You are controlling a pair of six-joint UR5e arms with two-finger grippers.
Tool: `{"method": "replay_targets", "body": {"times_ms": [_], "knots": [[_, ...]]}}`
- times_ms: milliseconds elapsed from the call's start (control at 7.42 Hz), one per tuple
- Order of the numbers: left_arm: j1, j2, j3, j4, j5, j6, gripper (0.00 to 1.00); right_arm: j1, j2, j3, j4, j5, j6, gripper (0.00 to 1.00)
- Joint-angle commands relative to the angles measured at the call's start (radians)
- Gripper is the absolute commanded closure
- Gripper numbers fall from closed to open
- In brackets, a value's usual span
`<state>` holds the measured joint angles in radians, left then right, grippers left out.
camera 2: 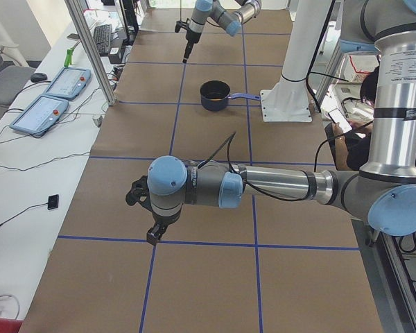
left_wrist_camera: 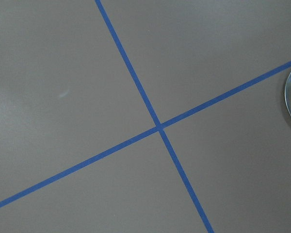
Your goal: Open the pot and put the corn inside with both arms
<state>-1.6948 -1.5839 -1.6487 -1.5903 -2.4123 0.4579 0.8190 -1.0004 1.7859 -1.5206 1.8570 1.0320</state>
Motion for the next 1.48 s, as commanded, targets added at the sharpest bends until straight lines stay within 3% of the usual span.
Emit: {"method": "replay_targets", "body": {"times_ms": [0,135,270,674,943,1348], "knots": [[0.020,-0.010,0.013,0.015,-0.007,-0.081,0.01,0.316,-0.078,-0.036,-0.111,0.276,-0.501,0.00],[0.023,-0.002,0.013,0.013,0.019,-0.114,0.01,0.451,-0.130,-0.055,-0.143,0.392,-0.667,0.00],[0.030,0.002,0.015,0.026,0.035,-0.113,0.01,0.545,-0.202,-0.072,-0.160,0.442,-0.839,0.00],[0.033,0.015,0.004,0.085,0.035,-0.126,0.01,0.754,-0.369,-0.106,-0.303,0.444,-1.259,0.00],[0.032,0.031,-0.002,0.069,0.032,-0.111,0.01,0.813,-0.505,-0.094,-0.302,0.439,-1.279,0.00],[0.035,0.056,0.007,0.059,0.010,-0.110,0.01,0.812,-0.569,-0.105,-0.271,0.436,-1.267,0.00]]}}
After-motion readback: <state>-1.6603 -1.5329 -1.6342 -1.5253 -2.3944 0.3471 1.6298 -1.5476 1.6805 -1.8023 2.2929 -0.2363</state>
